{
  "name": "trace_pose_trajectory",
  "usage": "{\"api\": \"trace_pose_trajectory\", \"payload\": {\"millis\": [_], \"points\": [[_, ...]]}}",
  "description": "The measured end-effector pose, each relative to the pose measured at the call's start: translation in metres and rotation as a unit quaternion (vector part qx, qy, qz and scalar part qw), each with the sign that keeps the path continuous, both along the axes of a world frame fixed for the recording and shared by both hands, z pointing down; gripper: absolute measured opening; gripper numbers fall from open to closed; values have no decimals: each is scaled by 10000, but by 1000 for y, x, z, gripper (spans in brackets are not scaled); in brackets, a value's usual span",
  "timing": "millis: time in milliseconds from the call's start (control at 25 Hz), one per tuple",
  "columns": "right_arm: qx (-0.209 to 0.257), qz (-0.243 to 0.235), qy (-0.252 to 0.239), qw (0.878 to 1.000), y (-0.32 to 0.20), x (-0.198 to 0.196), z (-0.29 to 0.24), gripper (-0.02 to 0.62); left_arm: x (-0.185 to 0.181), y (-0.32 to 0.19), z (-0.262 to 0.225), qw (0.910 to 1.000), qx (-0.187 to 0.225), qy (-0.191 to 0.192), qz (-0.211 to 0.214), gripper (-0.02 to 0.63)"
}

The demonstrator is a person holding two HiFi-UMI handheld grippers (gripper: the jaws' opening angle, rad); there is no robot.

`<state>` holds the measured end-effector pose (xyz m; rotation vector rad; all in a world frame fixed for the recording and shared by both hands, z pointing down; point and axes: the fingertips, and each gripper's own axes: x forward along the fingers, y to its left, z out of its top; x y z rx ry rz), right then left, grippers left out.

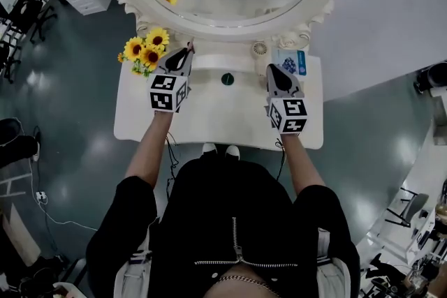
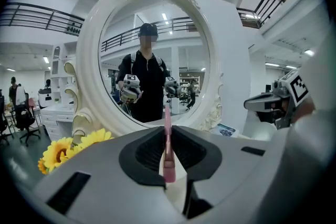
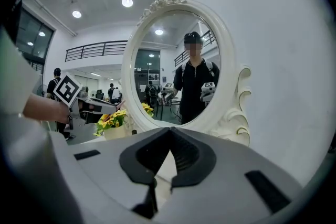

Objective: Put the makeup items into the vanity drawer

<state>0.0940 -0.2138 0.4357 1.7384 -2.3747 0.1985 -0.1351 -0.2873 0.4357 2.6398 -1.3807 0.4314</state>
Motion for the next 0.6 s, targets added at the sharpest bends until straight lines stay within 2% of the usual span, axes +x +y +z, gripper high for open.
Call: {"api": "trace_pose_trajectory", "payload": {"millis": [160, 320, 600], "points": [[-23, 214, 10, 9998, 10, 19, 3, 8, 25, 1, 1, 9997, -23, 86, 234, 57], [-118, 669, 7, 9977, 35, 53, 11, 8, 74, 7, 8, 9971, -103, 119, 744, 57], [-303, 1512, -13, 9880, 85, 113, 22, 8, 173, 24, 9, 9840, -157, 137, 1767, 57]]}}
